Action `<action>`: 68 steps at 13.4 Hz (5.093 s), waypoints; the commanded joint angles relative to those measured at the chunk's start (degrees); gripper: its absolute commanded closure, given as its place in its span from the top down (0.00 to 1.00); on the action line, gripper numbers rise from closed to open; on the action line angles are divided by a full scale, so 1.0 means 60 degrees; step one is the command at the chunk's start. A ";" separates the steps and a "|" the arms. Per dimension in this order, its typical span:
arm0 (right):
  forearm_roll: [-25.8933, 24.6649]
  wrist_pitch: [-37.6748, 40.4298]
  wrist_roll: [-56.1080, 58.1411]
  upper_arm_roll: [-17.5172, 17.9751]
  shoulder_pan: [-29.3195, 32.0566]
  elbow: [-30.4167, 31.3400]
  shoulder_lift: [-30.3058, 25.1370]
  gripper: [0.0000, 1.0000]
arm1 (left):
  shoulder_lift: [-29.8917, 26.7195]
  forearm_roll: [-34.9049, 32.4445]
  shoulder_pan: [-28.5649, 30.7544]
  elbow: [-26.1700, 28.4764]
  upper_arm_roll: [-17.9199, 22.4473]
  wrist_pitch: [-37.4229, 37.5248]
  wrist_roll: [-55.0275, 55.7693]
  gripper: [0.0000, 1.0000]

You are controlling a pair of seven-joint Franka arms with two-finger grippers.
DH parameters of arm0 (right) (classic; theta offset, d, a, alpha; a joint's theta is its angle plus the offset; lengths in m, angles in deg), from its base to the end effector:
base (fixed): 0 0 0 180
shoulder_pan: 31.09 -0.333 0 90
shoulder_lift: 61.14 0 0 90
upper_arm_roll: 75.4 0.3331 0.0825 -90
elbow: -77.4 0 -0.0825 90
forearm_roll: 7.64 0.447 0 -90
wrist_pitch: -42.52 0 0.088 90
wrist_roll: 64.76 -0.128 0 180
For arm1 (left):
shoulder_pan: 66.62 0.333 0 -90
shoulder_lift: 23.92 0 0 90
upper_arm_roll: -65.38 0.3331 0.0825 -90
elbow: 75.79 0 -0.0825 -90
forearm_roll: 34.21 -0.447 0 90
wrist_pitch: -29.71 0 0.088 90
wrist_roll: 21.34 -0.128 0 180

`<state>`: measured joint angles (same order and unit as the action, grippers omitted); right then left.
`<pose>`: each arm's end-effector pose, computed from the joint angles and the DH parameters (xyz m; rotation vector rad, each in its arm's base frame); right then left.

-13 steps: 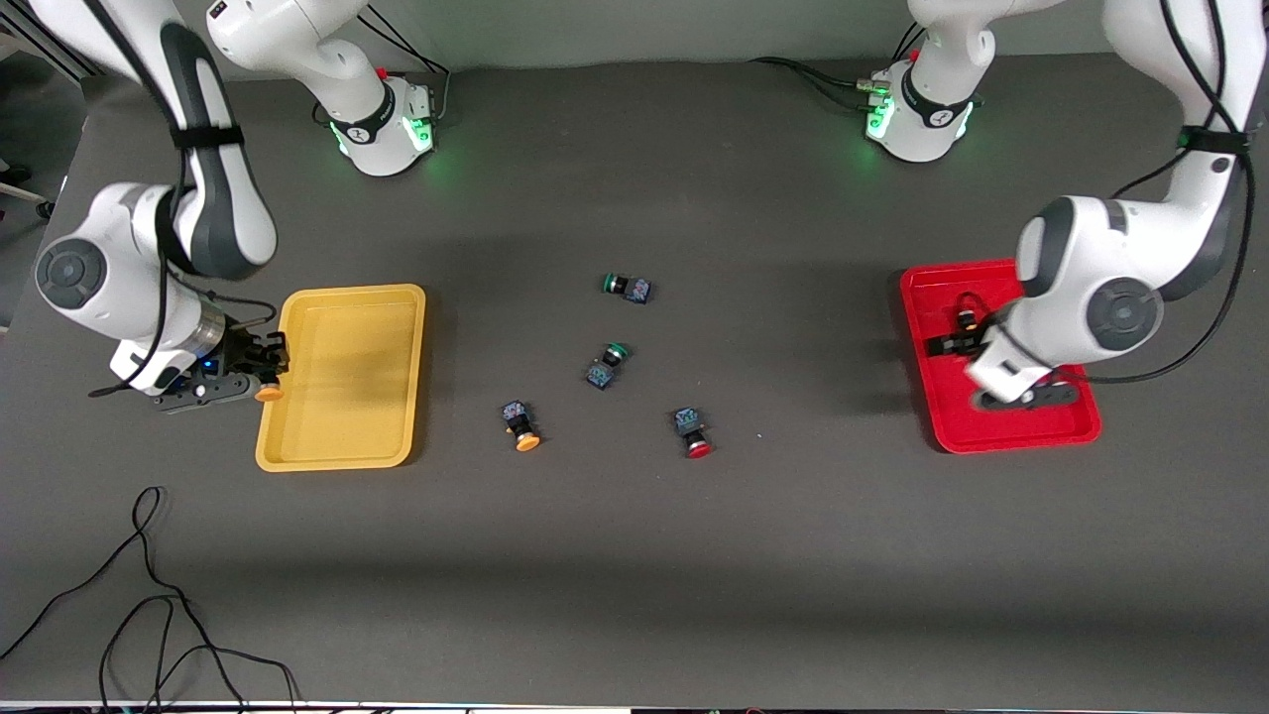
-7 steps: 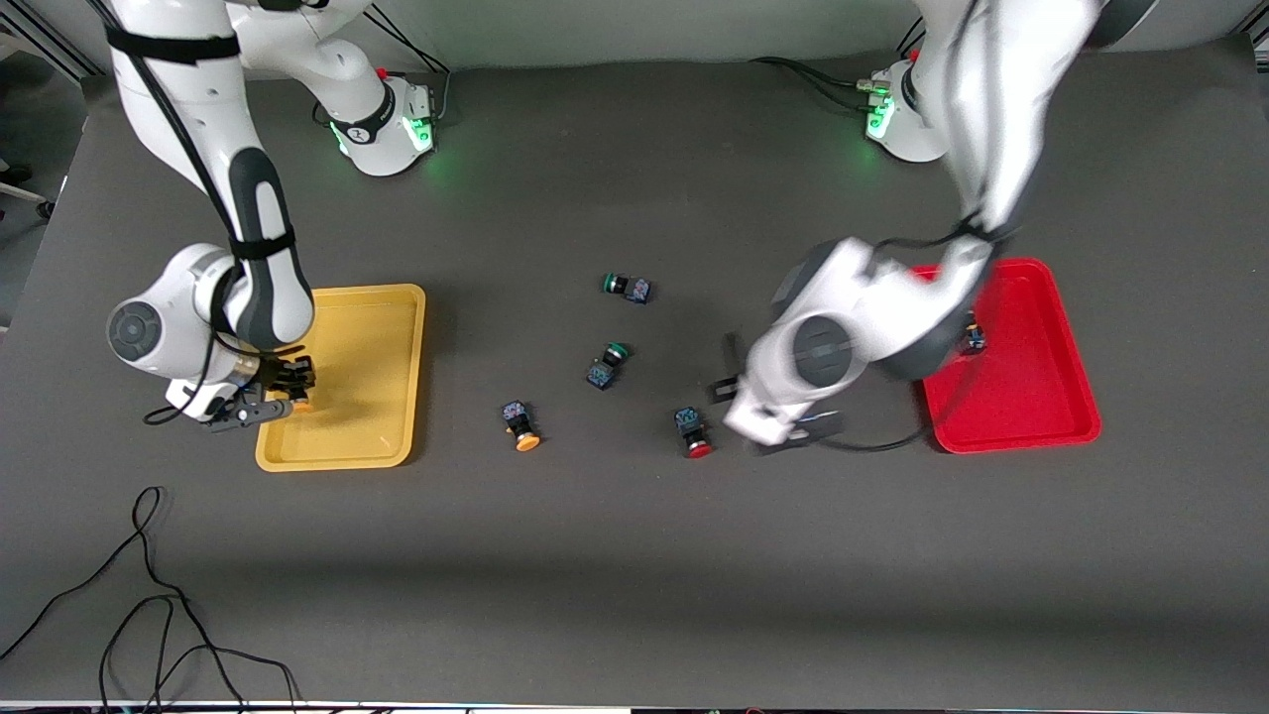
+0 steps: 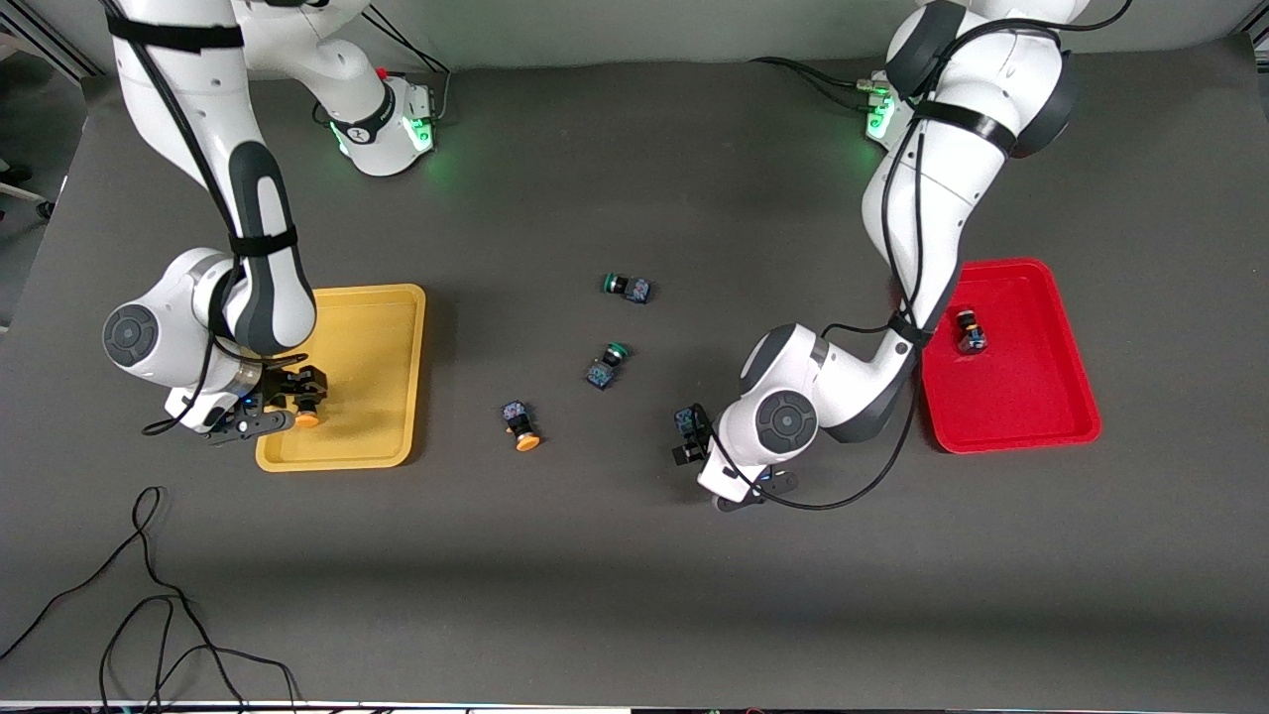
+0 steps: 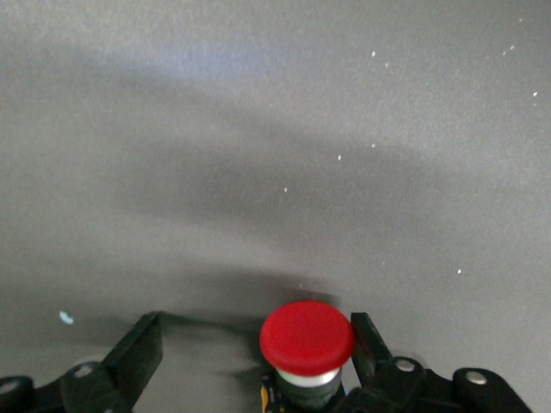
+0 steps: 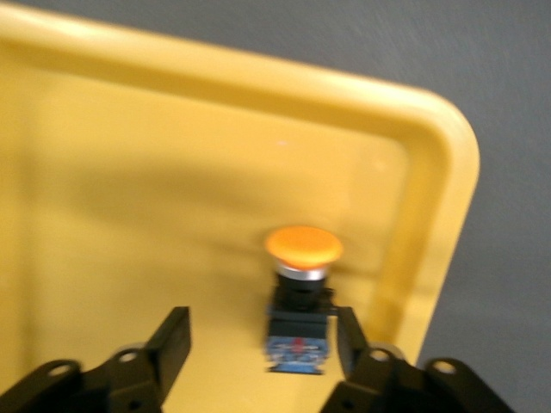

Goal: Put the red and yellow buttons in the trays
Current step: 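Open the right gripper over the yellow tray while the left gripper grasps red, then grasp another yellow button with the right gripper while the left gripper carries red, then carry the yellow button to the yellow tray while the left gripper lowers red, then open both grippers to release the buttons inside their trays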

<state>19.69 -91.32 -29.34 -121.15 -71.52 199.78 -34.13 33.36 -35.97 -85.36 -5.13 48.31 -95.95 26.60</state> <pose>0.5999 -0.0570 0.1846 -3.1037 -0.3305 0.1189 0.6948 -0.4301 0.1255 2.9275 0.4794 -0.2260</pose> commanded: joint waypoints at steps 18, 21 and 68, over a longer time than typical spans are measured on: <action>0.2209 0.0248 -0.3795 0.0564 -0.4130 -0.3258 0.2688 1.00 | -0.2422 -0.0205 0.2855 -0.0064 0.0091 0.5985 -0.5170 0.00; 0.2271 -0.0121 -0.3707 0.0652 -0.3999 -0.3273 0.2999 1.00 | -0.4209 -0.0805 0.4319 0.2702 0.0106 0.5271 -0.7384 0.00; 0.1392 0.5442 -0.2315 -0.6213 -0.5622 -0.3197 0.1344 1.00 | -0.6191 -0.2139 0.8381 0.8233 -0.0494 -0.0723 -1.1435 1.00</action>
<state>29.33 -62.07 -43.53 -154.28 -102.64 182.53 -25.83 -3.96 -48.70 -34.15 45.80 45.25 -101.95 -44.64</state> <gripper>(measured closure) 0.000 0.000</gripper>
